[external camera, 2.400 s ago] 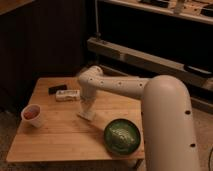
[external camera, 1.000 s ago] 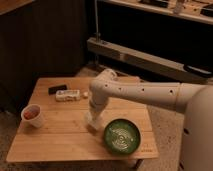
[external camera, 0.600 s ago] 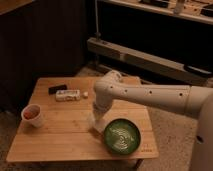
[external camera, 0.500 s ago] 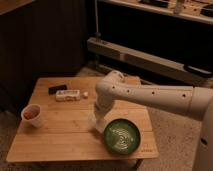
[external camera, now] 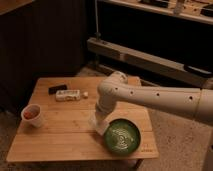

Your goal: Place the white sponge in the ceramic bowl

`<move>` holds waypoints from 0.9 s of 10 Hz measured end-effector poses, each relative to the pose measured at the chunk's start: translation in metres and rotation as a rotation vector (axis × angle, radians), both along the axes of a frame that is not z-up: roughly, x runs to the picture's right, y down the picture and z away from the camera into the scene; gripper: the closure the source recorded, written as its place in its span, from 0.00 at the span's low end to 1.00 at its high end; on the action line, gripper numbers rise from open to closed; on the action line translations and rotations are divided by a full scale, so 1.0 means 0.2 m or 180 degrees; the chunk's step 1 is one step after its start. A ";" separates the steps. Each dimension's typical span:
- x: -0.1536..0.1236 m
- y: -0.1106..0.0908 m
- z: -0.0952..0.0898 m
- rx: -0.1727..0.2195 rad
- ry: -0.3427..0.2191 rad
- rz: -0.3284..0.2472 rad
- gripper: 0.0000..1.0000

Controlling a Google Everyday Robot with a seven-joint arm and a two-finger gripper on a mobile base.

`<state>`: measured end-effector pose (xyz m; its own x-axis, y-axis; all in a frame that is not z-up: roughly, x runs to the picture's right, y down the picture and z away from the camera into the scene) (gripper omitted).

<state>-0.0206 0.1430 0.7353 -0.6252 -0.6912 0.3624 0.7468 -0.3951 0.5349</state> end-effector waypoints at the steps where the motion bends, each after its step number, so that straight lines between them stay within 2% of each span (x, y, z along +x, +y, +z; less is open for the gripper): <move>1: 0.04 0.00 -0.02 -0.0007 0.0010 0.0034 0.98; 3: 0.04 0.01 -0.03 -0.0019 -0.0001 0.0070 0.98; 5: 0.15 0.03 -0.04 -0.0059 -0.0020 0.0139 0.98; 7: 0.20 0.05 -0.04 -0.0070 -0.0029 0.0176 0.98; 8: 0.21 0.05 -0.04 -0.0079 -0.0056 0.0191 0.97; 9: 0.24 0.06 -0.05 -0.0086 -0.0062 0.0196 0.91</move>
<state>0.0275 0.1540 0.7259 -0.5888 -0.7189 0.3695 0.7587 -0.3339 0.5593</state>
